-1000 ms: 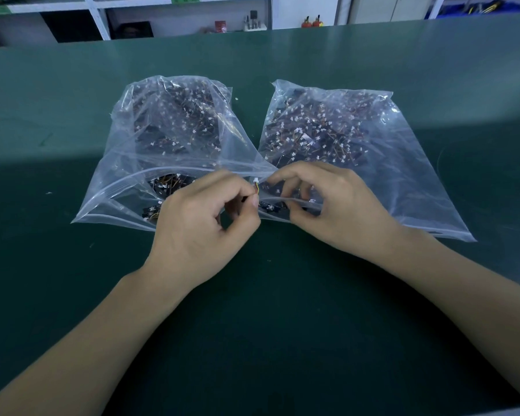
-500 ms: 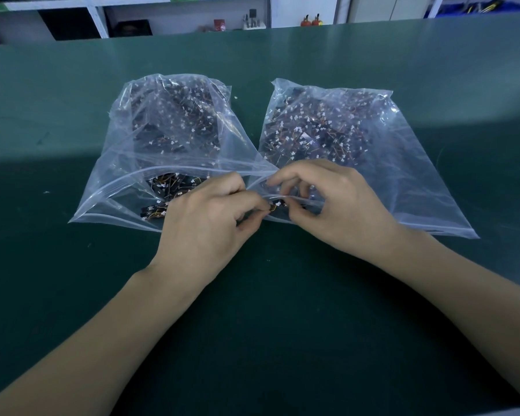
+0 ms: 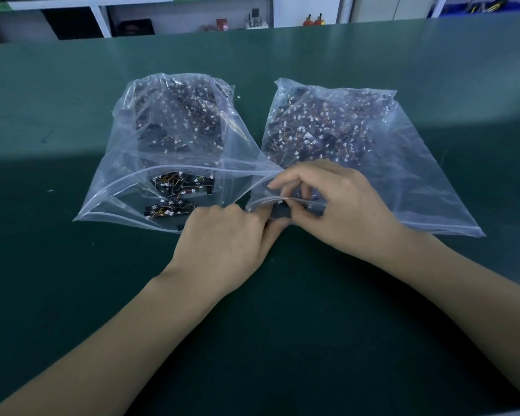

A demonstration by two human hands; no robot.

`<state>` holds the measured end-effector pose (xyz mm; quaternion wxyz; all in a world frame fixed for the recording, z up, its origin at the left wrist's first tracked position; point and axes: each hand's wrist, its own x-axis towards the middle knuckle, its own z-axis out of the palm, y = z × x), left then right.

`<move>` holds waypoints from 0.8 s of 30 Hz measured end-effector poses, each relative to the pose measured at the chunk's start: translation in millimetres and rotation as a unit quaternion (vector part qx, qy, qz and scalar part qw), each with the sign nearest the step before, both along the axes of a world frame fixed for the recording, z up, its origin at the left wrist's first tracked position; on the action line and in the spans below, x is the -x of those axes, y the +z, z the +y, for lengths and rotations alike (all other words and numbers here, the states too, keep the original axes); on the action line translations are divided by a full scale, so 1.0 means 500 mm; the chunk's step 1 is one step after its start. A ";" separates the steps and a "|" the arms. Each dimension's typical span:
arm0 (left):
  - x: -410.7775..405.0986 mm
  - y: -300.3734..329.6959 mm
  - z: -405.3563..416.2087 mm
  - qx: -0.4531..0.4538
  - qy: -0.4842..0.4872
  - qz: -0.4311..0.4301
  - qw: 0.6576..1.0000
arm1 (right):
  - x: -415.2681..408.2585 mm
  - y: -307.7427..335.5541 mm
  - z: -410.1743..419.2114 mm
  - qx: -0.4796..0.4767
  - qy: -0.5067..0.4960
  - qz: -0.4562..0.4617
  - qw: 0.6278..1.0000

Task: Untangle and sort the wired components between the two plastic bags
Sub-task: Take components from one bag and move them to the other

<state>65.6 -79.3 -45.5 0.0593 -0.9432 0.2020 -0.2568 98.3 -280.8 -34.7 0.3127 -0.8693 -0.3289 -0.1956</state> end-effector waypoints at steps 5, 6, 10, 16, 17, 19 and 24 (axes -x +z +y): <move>-0.002 0.020 0.024 0.115 -0.087 -0.008 0.990 | -0.004 0.003 -0.008 -0.013 -0.009 0.008 1.000; -0.002 0.027 0.031 0.144 -0.092 -0.014 0.985 | -0.004 0.003 -0.009 -0.013 -0.009 0.009 1.000; -0.018 0.033 0.067 0.150 -0.018 -0.006 0.989 | -0.003 -0.003 -0.007 -0.002 -0.005 0.011 1.000; -0.045 0.029 0.133 0.110 0.113 0.059 0.986 | -0.002 -0.006 -0.006 -0.007 -0.002 0.023 1.000; -0.046 0.034 0.139 0.111 0.124 0.072 0.983 | -0.002 -0.006 -0.005 -0.006 -0.001 0.024 1.000; -0.045 0.042 0.145 0.115 0.145 0.107 0.977 | -0.001 -0.006 -0.005 -0.006 -0.001 0.026 1.000; -0.034 0.058 0.146 0.099 0.159 0.179 0.966 | 0.000 -0.008 -0.003 -0.010 -0.003 0.032 0.999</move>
